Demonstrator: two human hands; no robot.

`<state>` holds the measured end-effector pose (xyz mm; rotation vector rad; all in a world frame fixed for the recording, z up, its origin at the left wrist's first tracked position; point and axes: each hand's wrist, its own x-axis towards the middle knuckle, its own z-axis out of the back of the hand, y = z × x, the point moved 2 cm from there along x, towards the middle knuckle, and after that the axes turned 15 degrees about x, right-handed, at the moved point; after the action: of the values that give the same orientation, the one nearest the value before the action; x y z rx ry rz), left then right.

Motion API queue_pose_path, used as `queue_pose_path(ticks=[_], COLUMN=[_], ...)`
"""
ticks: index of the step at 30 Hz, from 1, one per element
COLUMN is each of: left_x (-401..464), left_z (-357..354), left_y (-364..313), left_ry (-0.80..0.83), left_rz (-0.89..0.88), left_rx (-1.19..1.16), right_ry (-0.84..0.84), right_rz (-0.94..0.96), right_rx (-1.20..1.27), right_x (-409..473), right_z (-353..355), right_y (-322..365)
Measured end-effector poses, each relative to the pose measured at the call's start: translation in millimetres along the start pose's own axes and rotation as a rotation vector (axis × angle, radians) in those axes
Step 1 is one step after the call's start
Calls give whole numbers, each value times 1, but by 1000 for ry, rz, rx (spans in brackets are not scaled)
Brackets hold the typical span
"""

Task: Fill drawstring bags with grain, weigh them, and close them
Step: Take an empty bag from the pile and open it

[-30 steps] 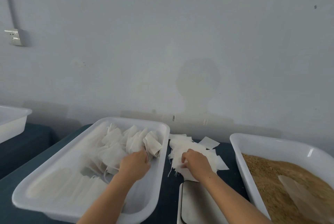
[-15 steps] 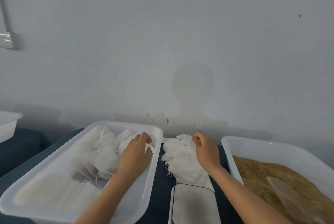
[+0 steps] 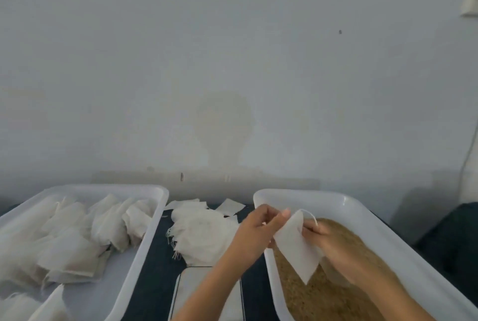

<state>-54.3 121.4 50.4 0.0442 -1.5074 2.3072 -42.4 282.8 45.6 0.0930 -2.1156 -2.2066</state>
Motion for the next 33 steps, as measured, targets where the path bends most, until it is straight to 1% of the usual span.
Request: queue_pose_path(ticks=[3,5,6,8,9,10,11,12,14,16,17,19,22,25,28,33], left_x=[11,17,20,24,25,26,27,27,25,22,20,17,18,19,19,20], left_z=[-31,-45,-52,-58,-61,-64,-66,-68,-72,-75,-75,-75,-71,-69,-68,-68], left_y=[1,4,6,11,13,16,18,19,18,12,9,9,14,16,18,17], left_ry=[90,127,125,89,74,62,51,45,68,132,168,201,196,219,208,211], left_rz=[-9,12,33,66,71,67,55,32,-53,-159,-194,-182,-97,-56,-58,-93], left_rx=[134,168,168,193,231,278,326,375,481,563,570,487,293,116,69,59], right_ry=[-20,-88,-144,-273,-350,-402,-401,-348,-162,-33,-9,-29,-79,-80,-46,-18], right_rz=[-17,-17,11,108,177,249,295,300,208,112,96,83,83,53,53,45], right_rx=[29,-1,-76,-310,-384,-385,-330,-229,-24,20,4,31,138,239,251,400], right_x=[-4,-1,2,3,3,2,0,-2,-3,-2,-1,1,2,3,0,-1], right_z=[17,24,29,33,36,39,40,39,31,25,23,25,31,32,30,29], right_y=[-7,-18,-26,-34,-34,-32,-31,-29,-28,-30,-32,-35,-37,-38,-36,-33])
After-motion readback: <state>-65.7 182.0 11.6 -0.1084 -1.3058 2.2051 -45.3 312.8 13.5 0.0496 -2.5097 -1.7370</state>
